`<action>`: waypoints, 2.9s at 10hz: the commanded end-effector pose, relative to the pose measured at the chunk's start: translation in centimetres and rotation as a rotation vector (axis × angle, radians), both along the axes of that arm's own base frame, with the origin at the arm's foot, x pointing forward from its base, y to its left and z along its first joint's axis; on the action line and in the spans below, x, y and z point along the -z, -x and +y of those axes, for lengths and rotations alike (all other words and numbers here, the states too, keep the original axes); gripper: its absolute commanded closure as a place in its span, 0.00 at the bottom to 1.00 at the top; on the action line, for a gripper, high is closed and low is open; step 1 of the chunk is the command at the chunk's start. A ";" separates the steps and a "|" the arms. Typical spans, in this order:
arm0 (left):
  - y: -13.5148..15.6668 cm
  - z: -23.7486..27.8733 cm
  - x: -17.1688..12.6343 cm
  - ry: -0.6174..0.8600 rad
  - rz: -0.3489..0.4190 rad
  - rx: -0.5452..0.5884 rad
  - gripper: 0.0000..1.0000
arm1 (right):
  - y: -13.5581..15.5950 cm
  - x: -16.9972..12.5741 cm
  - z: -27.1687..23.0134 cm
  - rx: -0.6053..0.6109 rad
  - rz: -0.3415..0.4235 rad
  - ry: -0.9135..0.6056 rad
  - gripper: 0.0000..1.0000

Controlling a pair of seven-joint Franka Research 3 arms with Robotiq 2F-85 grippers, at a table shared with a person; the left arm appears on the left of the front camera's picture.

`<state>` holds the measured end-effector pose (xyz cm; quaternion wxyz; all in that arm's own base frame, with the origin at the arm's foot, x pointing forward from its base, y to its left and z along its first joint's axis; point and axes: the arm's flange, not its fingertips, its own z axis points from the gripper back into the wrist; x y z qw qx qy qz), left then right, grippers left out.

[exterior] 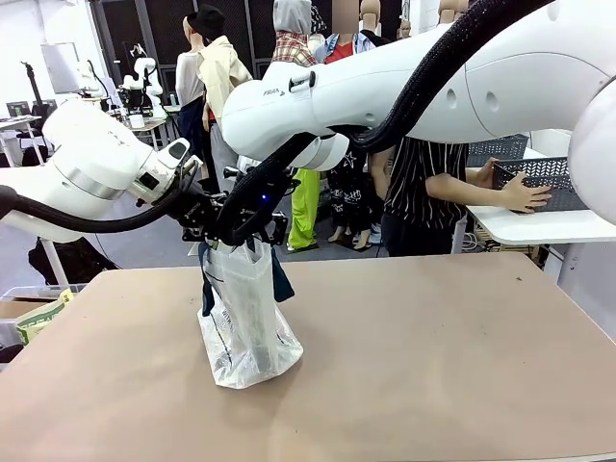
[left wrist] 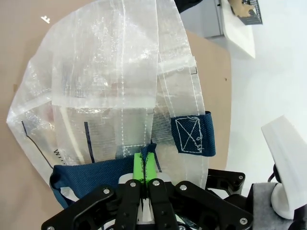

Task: Transfer purchased items from the store into the shopping bag.
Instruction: Move the Reusable shopping bag to the right side of the table.

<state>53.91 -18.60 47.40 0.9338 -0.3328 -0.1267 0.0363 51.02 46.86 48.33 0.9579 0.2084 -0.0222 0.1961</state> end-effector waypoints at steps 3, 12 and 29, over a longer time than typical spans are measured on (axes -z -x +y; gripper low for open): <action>0.0 0.0 0.0 0.020 -0.011 0.018 1.00 | 0.4 0.3 0.2 -0.016 0.012 -0.022 0.77; 0.1 -0.4 -0.3 0.009 -0.020 0.018 0.56 | 0.2 0.4 0.8 -0.023 0.022 -0.002 1.00; -0.7 -3.8 0.9 0.068 0.085 0.165 0.56 | 0.6 0.5 2.3 -0.065 0.004 0.002 1.00</action>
